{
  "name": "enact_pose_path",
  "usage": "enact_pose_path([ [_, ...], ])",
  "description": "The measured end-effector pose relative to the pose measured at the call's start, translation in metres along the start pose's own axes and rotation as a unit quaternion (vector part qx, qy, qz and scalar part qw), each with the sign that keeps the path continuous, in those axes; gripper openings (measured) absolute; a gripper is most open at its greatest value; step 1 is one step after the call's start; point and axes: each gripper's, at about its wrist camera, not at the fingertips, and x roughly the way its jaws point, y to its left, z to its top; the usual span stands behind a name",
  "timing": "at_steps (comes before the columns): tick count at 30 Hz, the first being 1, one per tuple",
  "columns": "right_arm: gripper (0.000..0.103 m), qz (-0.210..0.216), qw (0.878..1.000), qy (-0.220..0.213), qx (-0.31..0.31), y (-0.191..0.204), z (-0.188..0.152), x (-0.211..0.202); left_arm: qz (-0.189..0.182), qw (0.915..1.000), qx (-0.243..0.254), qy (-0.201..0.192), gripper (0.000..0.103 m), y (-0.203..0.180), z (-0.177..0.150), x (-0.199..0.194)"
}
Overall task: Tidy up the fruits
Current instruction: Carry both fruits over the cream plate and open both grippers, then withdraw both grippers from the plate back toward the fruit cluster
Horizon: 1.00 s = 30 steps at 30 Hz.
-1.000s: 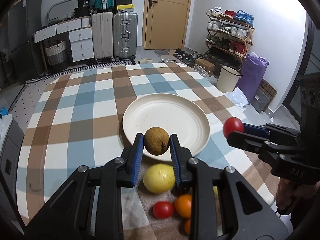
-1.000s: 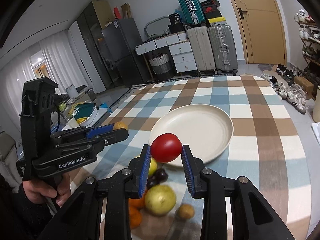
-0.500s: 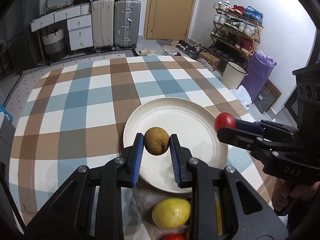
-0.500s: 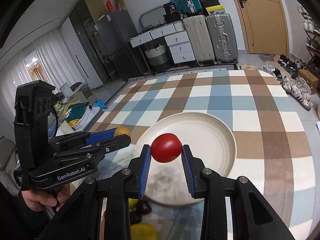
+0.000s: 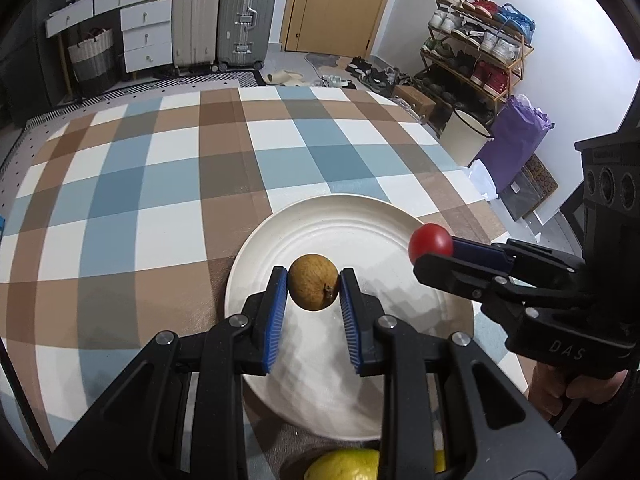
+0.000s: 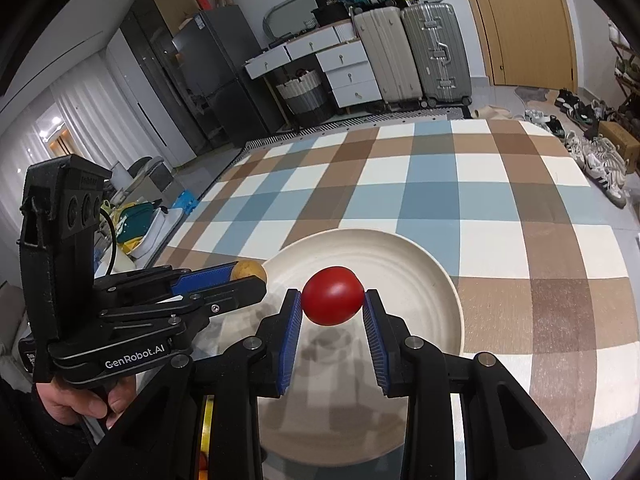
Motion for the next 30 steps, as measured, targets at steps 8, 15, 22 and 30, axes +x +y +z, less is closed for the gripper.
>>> enact_pose_path([
  [8, 0.032, -0.004, 1.0, 0.019, 0.011, -0.013, 0.006, 0.022, -0.029, 0.9992, -0.008, 0.025, 0.024, -0.001, 0.014, 0.031],
  [15, 0.041, -0.009, 0.999, 0.025, 0.021, -0.02, 0.006, 0.034, -0.034, 0.9987, -0.012, 0.035, 0.024, -0.003, 0.02, 0.048],
  [22, 0.051, -0.01, 1.0, -0.004, 0.015, -0.018, 0.008, 0.015, -0.031, 0.999, -0.016, 0.027, 0.024, -0.004, 0.016, 0.035],
  [30, 0.051, -0.018, 0.999, -0.033, 0.008, -0.006, 0.004, -0.016, -0.004, 1.0, -0.008, 0.0, 0.028, -0.008, 0.001, -0.004],
])
